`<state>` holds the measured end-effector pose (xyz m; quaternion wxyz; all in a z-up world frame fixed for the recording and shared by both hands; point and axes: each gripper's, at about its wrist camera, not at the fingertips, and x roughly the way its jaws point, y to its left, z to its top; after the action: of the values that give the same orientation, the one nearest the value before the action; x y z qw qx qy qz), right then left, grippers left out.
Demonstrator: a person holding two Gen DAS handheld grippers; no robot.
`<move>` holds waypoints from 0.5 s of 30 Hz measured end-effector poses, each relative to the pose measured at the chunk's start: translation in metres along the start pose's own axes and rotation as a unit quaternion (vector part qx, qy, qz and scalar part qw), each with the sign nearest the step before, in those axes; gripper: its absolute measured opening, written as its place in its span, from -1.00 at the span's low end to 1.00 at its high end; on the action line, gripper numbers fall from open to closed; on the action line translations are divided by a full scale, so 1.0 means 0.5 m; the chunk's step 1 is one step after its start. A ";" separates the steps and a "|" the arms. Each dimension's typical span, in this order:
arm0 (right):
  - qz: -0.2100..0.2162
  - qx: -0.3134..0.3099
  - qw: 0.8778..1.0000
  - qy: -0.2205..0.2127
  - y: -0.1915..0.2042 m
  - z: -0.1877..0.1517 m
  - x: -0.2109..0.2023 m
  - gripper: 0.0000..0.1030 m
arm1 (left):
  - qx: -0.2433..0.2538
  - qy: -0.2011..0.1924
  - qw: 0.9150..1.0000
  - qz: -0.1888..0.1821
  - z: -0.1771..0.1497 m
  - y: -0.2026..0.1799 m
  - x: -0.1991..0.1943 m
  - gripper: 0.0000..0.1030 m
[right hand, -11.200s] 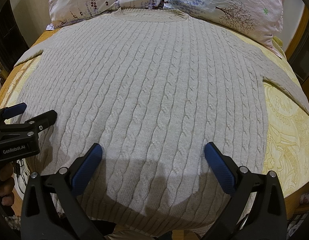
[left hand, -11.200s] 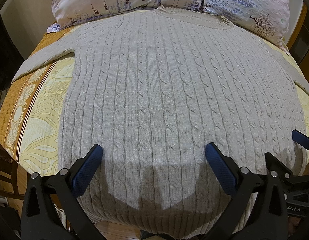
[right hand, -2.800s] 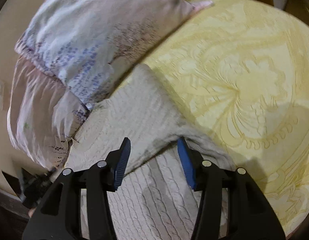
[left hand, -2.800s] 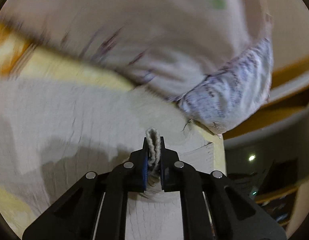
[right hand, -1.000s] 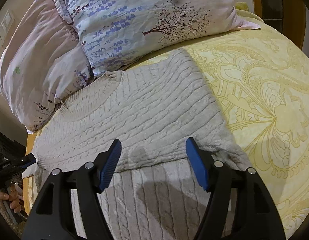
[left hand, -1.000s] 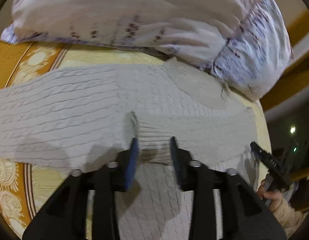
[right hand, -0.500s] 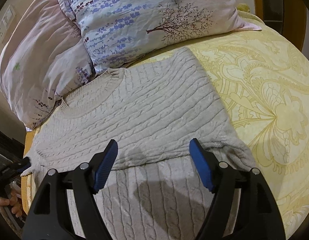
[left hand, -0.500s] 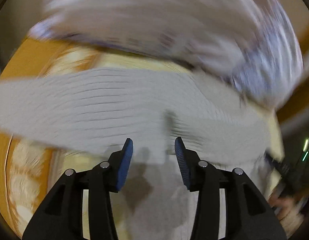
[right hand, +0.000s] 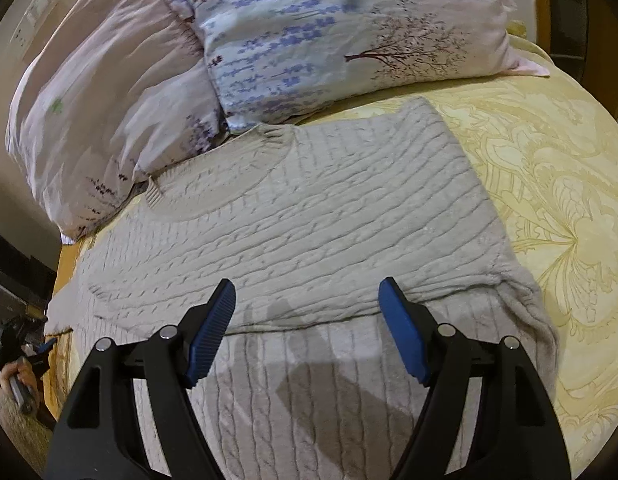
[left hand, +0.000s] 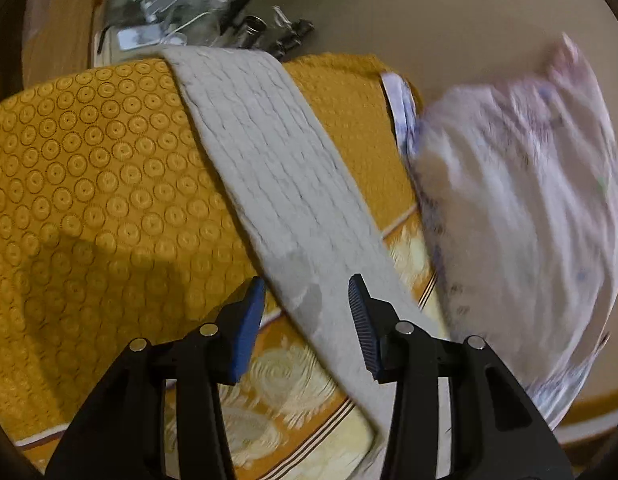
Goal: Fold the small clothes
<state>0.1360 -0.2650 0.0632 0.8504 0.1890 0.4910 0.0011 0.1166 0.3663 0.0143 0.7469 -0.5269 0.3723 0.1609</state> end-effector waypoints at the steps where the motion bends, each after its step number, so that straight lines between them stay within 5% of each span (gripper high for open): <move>1: -0.001 0.000 1.000 0.000 0.001 -0.001 -0.002 0.43 | -0.010 -0.003 1.000 -0.004 0.006 0.002 0.002 -0.18; 8: -0.014 0.008 1.000 -0.003 -0.018 -0.009 -0.022 0.43 | -0.054 -0.007 0.998 -0.031 0.053 0.029 0.028 -0.82; 15: -0.022 0.018 1.000 -0.007 -0.041 -0.014 -0.039 0.43 | -0.001 -0.040 0.997 -0.070 0.044 -0.023 0.004 -0.90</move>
<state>0.1164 -0.2856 0.0698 0.8503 0.1935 0.4887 -0.0279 0.1337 0.3815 0.0240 0.7699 -0.5456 0.3046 0.1295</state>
